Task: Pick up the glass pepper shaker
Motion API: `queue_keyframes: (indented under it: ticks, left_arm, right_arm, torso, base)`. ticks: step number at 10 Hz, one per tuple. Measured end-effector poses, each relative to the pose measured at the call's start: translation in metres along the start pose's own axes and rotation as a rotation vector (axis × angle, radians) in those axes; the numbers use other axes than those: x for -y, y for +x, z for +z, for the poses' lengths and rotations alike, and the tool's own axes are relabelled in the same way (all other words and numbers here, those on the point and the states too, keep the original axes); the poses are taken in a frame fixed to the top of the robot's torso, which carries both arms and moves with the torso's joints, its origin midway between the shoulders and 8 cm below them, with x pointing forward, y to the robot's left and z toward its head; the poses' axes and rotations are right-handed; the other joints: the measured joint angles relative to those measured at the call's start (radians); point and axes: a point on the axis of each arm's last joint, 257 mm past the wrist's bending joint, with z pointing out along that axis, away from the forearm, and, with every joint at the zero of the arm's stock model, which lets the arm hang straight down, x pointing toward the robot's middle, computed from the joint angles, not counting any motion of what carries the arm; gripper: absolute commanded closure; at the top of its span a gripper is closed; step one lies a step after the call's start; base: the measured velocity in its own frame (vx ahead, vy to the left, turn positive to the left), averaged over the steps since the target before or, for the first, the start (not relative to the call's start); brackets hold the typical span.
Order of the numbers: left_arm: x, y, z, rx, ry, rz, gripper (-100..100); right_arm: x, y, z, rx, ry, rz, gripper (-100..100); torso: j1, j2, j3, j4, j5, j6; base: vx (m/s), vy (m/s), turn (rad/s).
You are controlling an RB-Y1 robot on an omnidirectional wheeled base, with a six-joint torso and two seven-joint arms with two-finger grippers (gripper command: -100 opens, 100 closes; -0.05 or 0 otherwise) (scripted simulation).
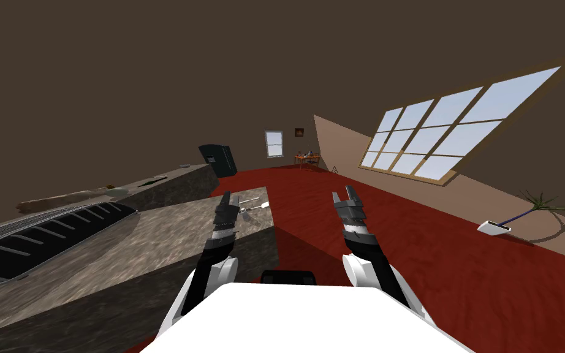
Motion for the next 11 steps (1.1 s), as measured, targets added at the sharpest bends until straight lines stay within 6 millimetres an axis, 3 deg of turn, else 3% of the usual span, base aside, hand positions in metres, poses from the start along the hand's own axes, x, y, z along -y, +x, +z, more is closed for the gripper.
queue_keyframes:
  ticks: [4,11]
  left_arm:
    - [-0.01,0.006,-0.003,-0.074,-0.018,0.075,-100]
    - [-0.058,0.002,-0.021,-0.151,-0.107,0.307,-100]
  right_arm:
    - [0.0,0.0,0.0,0.0,0.0,0.0,0]
    - [0.0,0.0,0.0,0.0,0.0,0.0,0]
  torso:
    - [-0.001,0.001,0.001,0.0,0.0,0.0]
    - [-0.001,0.003,0.002,0.001,0.0,0.0]
  base:
    - [-0.019,-0.017,0.015]
    - [-0.041,-0.017,0.042]
